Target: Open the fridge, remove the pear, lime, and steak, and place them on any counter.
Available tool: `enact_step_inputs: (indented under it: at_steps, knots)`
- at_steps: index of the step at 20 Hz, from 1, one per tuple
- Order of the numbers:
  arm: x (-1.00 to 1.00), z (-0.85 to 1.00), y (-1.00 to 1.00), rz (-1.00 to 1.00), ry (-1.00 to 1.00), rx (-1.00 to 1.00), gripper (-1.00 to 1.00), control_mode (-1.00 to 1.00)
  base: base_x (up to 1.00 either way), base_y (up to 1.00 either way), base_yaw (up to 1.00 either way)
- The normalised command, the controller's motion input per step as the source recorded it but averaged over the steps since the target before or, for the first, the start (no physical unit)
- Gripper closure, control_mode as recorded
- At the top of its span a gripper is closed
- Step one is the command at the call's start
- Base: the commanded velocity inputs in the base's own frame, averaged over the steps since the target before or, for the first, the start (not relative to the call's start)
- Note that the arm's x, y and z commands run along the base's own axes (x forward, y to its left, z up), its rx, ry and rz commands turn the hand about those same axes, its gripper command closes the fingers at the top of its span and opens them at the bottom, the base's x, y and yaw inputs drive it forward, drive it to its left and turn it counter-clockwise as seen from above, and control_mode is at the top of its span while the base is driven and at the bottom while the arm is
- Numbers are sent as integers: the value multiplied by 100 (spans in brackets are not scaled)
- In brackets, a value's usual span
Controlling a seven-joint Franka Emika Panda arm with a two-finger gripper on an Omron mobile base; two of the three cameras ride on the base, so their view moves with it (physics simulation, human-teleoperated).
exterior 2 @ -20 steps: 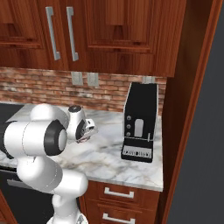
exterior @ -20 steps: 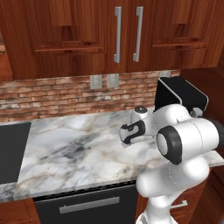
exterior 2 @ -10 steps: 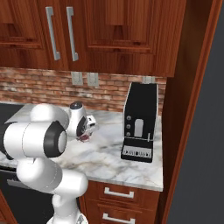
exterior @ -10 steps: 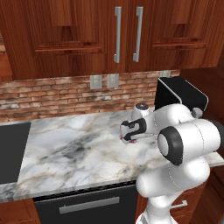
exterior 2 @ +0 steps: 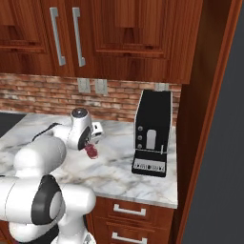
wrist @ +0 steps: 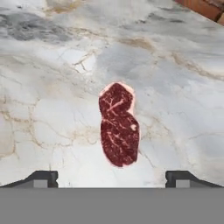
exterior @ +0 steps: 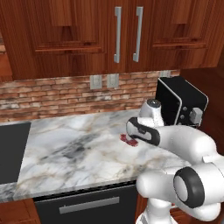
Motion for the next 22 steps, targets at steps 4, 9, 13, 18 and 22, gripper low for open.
enact_step_inputs:
  at_steps: [4, 9, 13, 18, 22]
  knots:
    - [-74, 92, -13, -12, -14, 15, -100, -100, 0, 0, 0]
    - [-67, 96, -10, -16, -11, 15, -100, -100, 0, 0, 0]
    - [-83, 89, -11, -20, -12, 5, -100, -100, 0, 0, 0]
    - [-67, 100, -2, -28, -15, -1, -100, -100, 0, 0, 0]
    - [-56, 100, -3, -25, -7, -4, -100, -100, 0, 0, 0]
